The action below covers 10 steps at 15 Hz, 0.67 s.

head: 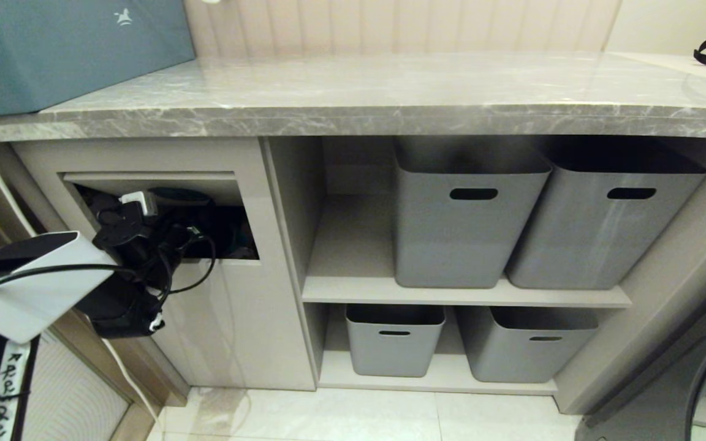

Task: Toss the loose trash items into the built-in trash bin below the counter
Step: Put the garbage in the trash can

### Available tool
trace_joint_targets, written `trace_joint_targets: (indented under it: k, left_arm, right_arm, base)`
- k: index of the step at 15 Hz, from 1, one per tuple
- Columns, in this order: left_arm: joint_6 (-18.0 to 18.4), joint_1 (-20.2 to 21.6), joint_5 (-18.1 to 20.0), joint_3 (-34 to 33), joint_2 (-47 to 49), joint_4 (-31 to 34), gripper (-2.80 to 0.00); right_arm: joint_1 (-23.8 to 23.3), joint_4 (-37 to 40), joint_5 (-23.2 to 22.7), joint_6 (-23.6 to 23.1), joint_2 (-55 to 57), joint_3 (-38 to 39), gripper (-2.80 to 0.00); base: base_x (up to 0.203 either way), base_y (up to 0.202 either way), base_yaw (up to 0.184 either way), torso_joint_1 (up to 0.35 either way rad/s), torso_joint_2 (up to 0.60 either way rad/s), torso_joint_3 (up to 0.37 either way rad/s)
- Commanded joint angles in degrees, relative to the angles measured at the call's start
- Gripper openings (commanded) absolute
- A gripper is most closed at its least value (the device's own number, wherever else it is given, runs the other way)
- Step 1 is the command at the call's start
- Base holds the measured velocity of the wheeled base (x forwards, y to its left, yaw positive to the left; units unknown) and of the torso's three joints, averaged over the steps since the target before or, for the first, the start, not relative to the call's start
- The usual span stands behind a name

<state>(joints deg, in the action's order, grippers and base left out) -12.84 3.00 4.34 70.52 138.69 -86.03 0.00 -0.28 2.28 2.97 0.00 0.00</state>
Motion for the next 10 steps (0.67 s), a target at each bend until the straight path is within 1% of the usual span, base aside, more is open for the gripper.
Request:
trace_joint_targets:
  k: [1, 6, 8, 10]
  left_arm:
    - [-0.08, 0.08, -0.29, 0.41, -0.35, -0.54, 0.0]
    - [-0.28, -0.01, -0.3, -0.05, -0.7, -0.54, 0.0]
    - [-0.4, -0.01, -0.07, -1.79, -0.76, -0.54, 0.0]
    - [-0.43, -0.19, 0.32, -2.14, -0.79, -0.54, 0.0]
  right_arm:
    - [0.0, 0.01, 0.01, 0.01, 0.0, 0.09, -2.8]
    - [0.0, -0.08, 0.01, 0.01, 0.0, 0.09, -2.8]
    - [0.0, -0.08, 0.01, 0.01, 0.0, 0.09, -2.8]
    - [0.0, 0.01, 0.01, 0.01, 0.0, 0.09, -2.8]
  base:
    - [0.0, 0.0, 0.0, 0.0, 0.0, 0.0]
    - [0.0, 0.0, 0.0, 0.0, 0.0, 0.0]
    - [0.0, 0.0, 0.0, 0.0, 0.0, 0.0]
    - [0.0, 0.0, 0.0, 0.0, 0.0, 0.0]
